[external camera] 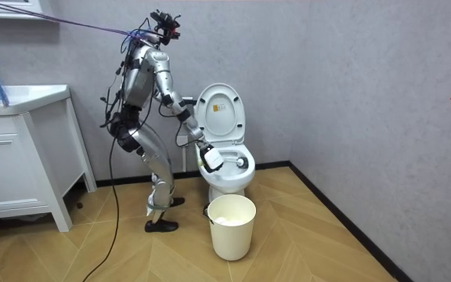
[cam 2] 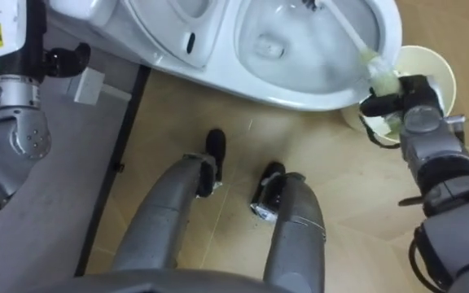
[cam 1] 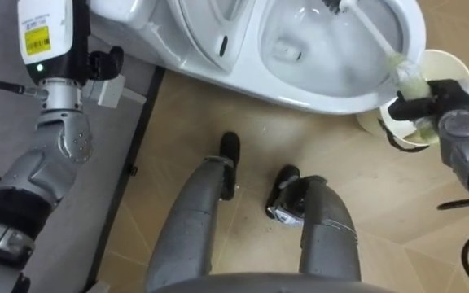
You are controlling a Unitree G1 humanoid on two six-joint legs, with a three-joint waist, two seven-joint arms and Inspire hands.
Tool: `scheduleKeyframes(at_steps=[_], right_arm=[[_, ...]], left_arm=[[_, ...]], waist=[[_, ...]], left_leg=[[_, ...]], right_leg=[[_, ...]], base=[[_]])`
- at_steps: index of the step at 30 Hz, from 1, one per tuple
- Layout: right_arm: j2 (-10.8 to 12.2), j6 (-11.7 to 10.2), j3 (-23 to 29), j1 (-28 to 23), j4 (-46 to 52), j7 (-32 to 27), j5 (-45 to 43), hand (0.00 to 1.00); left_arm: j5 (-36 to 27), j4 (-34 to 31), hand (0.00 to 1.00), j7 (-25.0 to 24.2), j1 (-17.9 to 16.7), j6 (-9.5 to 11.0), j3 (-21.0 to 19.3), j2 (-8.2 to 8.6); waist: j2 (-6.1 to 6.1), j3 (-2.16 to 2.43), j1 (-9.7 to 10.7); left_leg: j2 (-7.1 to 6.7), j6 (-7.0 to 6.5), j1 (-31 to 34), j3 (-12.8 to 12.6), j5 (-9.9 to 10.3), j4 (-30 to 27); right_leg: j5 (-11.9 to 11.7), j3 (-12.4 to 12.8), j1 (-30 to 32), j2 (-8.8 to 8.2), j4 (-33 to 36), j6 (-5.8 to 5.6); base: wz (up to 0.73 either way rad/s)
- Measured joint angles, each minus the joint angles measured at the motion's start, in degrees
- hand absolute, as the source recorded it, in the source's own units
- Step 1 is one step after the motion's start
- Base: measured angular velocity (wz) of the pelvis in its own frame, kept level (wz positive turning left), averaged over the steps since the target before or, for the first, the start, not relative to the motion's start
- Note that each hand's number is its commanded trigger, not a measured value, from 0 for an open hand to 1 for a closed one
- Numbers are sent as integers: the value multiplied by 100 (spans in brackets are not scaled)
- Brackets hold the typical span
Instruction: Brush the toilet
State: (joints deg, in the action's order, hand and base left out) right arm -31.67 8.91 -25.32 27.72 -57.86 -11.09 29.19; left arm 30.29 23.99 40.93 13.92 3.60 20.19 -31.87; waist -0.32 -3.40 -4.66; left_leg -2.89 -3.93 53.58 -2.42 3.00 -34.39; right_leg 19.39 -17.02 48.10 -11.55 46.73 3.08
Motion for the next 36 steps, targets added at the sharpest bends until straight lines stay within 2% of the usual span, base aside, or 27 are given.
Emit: scheduleKeyframes(at_steps=[2, 4, 6, 8, 9, 13, 16, 18, 19, 20, 21, 22, 23, 24, 26, 27, 29, 33, 35, 36], right_arm=[[1, 2, 140, -227, 10, 76, 359, 100], [25, 53, 168, -358, -9, 89, 682, 100], [154, 57, 217, -424, -128, 111, 940, 100], [351, 131, 371, -494, -401, 172, 1156, 100], [364, 156, 422, -529, -436, 190, 1187, 100], [460, 202, 528, -846, -522, 226, 1318, 100], [493, 227, 668, -1053, -520, 277, 1073, 100], [536, 226, 826, -1246, -504, 277, 815, 100], [573, 224, 926, -1399, -495, 271, 588, 100], [612, 223, 999, -1563, -431, 247, 363, 100], [638, 222, 1077, -1648, -375, 246, 258, 100], [673, 202, 1143, -1859, -245, 247, -43, 100], [696, 164, 1218, -1977, -177, 246, -219, 100], [748, 71, 1444, -2199, -26, 240, -500, 100], [819, -338, 1960, -2648, 398, 75, -505, 100], [823, -439, 2057, -2751, 497, 31, -440, 100], [861, -729, 2339, -3112, 744, -48, -260, 100], [985, -874, 2666, -3464, 965, -130, -263, 100], [1038, -887, 2793, -3635, 1089, -130, -338, 100], [1061, -887, 2854, -3700, 1165, -128, -396, 100]], left_arm=[[30, -166, 0, -11, -145, -48, -36, -1], [41, -237, 0, -34, -240, -37, -36, 5], [65, -223, 0, -106, -345, -39, -36, 18], [66, -199, 0, -215, -604, -46, -36, 44], [66, -197, 0, -254, -664, -53, -36, 66], [66, -29, 0, -497, -952, -119, -43, 327], [59, 91, 0, -708, -1261, -119, -95, 454], [71, 217, 0, -795, -1456, -98, -187, 591], [-7, 288, 0, -797, -1654, -85, -222, 728], [-145, 440, 0, -817, -1844, -58, -321, 864], [-156, 490, 0, -833, -1966, -43, -376, 907], [-136, 530, 0, -921, -2182, -9, -493, 938], [-127, 544, 0, -961, -2333, 23, -581, 952], [-99, 546, 0, -1021, -2671, 74, -780, 996], [-178, 536, 0, -1030, -3178, 119, -1066, 1093], [-244, 538, 0, -1032, -3299, 120, -1120, 1129], [-396, 579, 0, -1047, -3732, 143, -1398, 1234], [-390, 807, 0, -1106, -3926, 169, -1729, 1428], [-471, 997, 0, -1270, -3994, 113, -1904, 1616], [-509, 1048, 0, -1305, -4017, 112, -1934, 1644]], waist=[[-1, 1, -39], [-2, 2, -64], [-1, 3, -67], [0, 4, -61], [0, 5, -61], [17, 23, -75], [32, 63, -116], [14, 93, -137], [8, 112, -163], [-16, 161, -191], [-24, 168, -189], [-50, 203, -192], [-55, 219, -192], [-80, 251, -188], [-143, 306, -66], [-146, 312, -57], [-202, 367, -17], [-309, 361, -19], [-360, 340, 32], [-368, 335, 41]], left_leg=[[-64, -62, -96, 8, -37, 44], [-108, -101, -194, 8, -60, 89], [-106, -110, -309, 7, -49, 102], [-116, -124, -582, 3, -20, 196], [-136, -126, -650, 3, -18, 229], [-174, -132, -1136, 27, -13, 439], [-178, -138, -1476, 21, -10, 618], [-174, -136, -1731, 15, -13, 743], [-175, -135, -1951, 18, -13, 867], [-178, -132, -2156, 10, -13, 990], [-172, -132, -2262, 6, -12, 1035], [-142, -122, -2462, 5, 1, 1113], [-120, -112, -2561, 11, 24, 1144], [-79, -83, -2766, 8, 70, 1218], [-44, -29, -3173, 25, 152, 1368], [-22, -24, -3270, 28, 181, 1376], [40, 10, -3659, 38, 297, 1432], [115, 82, -4088, 97, 438, 1512], [114, 114, -4339, 106, 474, 1595], [111, 123, -4394, 103, 490, 1616]], right_leg=[[-36, -8, -108, -43, -2, -86], [-46, -14, -193, -56, -25, -120], [-48, -15, -324, -43, -97, -138], [-72, 9, -588, -35, -212, -175], [-70, 19, -644, -41, -227, -184], [-92, -21, -1144, -30, -464, -254], [-118, -20, -1480, 16, -676, -290], [-149, -11, -1713, 50, -850, -309], [-162, -17, -1902, 73, -990, -320], [-173, -1, -2099, 94, -1123, -335], [-185, 8, -2206, 112, -1196, -350], [-222, 3, -2436, 169, -1365, -379], [-247, -19, -2566, 202, -1473, -378], [-282, -20, -2815, 277, -1676, -383], [-319, -32, -3294, 377, -2014, -387], [-330, -43, -3434, 412, -2114, -397], [-432, -90, -4006, 570, -2582, -381], [-505, -165, -4627, 673, -3067, -354], [-564, -164, -4955, 738, -3339, -334], [-564, -161, -5020, 757, -3382, -334]], base=[[12], [5], [-3], [-9], [-4], [2], [-5], [-6], [-6], [-8], [-11], [-8], [-12], [-11], [-6], [-5], [-2], [3], [0], [0]])
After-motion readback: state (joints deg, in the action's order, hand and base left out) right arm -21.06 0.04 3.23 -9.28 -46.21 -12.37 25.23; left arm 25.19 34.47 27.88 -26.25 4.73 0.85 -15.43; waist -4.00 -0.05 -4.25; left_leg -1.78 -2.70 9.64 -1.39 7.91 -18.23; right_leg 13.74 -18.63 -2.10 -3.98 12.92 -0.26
